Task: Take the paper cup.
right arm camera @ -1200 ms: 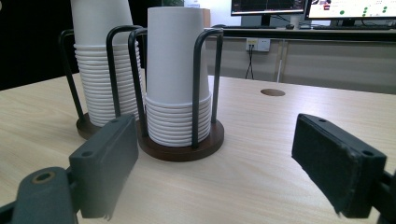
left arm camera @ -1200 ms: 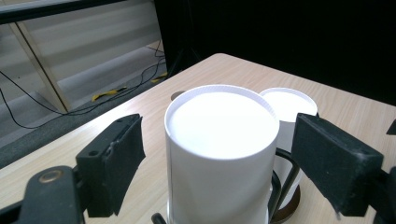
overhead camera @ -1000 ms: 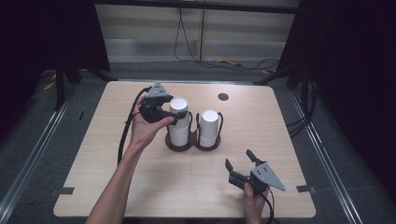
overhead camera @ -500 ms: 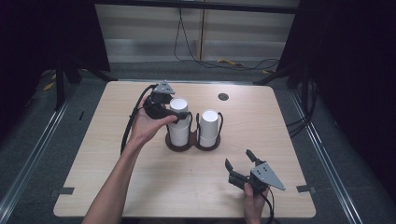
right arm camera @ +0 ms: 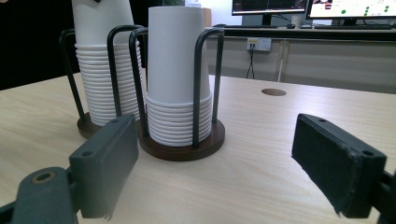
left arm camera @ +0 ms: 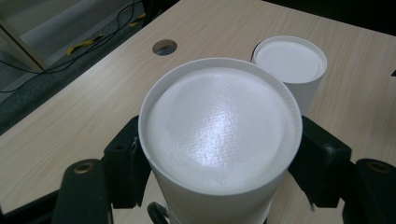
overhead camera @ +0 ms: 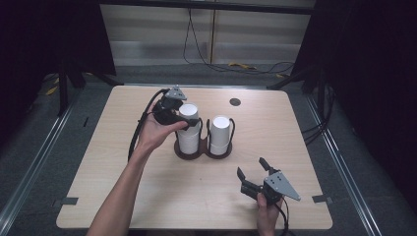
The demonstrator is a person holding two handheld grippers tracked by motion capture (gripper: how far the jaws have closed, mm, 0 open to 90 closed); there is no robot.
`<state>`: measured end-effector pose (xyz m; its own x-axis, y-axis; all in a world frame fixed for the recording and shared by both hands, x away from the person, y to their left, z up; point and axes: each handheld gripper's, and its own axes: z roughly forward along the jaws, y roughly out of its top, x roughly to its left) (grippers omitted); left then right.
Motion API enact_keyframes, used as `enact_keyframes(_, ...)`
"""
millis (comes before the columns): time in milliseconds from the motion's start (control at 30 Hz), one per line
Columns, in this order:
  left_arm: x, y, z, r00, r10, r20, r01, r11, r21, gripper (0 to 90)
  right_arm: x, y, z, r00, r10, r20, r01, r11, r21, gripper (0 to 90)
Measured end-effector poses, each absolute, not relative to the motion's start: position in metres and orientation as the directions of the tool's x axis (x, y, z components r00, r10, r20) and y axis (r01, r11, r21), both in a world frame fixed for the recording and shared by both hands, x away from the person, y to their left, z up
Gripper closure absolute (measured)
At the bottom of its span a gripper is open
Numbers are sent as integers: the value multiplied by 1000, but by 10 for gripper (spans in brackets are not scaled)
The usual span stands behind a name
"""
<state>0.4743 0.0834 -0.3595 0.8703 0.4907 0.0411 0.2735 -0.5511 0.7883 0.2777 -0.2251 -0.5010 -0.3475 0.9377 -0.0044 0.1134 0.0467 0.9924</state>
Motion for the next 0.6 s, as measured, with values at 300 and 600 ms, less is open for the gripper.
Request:
enact_keyframes(300,477,85,-359,874,486,29,277,-546,791,300,278,-225,-501,-344,939,-7,110,48,993,145)
enact_keyframes(600,476,87,-353,878,478,25,269,-535,801,305,277,-224,-501,-343,939,-7,109,48,993,145)
